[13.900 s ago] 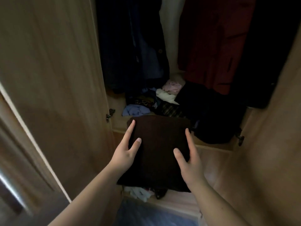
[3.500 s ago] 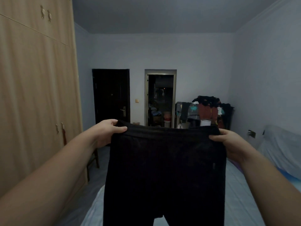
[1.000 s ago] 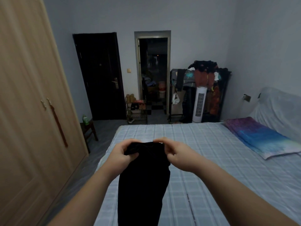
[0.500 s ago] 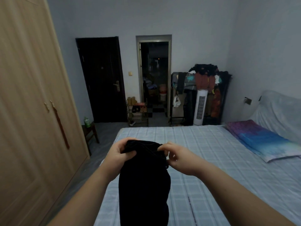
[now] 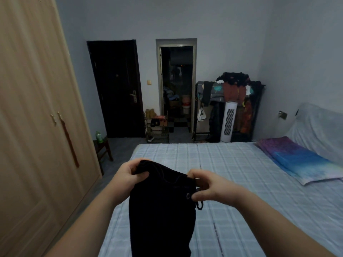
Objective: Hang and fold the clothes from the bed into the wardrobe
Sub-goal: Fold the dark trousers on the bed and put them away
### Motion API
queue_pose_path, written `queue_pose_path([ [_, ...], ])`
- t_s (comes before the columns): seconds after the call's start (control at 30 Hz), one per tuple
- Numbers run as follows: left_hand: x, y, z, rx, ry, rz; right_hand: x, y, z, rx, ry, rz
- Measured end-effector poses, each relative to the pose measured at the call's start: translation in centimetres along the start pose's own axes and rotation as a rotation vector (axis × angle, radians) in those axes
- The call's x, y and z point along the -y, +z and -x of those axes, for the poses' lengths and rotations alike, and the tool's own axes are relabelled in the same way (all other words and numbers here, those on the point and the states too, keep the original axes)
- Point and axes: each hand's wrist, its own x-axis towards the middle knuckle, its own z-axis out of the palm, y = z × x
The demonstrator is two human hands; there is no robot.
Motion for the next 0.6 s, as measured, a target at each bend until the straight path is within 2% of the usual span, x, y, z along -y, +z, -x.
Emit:
queue_pose_path([
  [0.07, -0.1, 0.2, -0.4, -0.029, -0.019, 0.034, 0.4, 0.0, 0.0, -0.006, 0.017, -0.013],
  [0.17, -0.4, 0.1, -0.9, -0.057, -0.036, 0.083, 1.4, -0.1, -0.1, -0.014, 0.009, 0.108],
  [0.33, -1.0, 0.5, -1.4, 0.019, -0.033, -0.011, 2.1, 0.0, -0.5, -0.174, 0.014, 0.402],
  [0.5, -1.0, 1.0, -1.8, -0.004, -0.037, -0.034, 1.8, 0.5, -0.6, -0.116, -0.007, 0.528],
  [0.6, -1.1, 1.0, -1.8, -0.024, -0.046, -0.011, 1.4, 0.5, -0.5, -0.139, -0.029, 0.567],
])
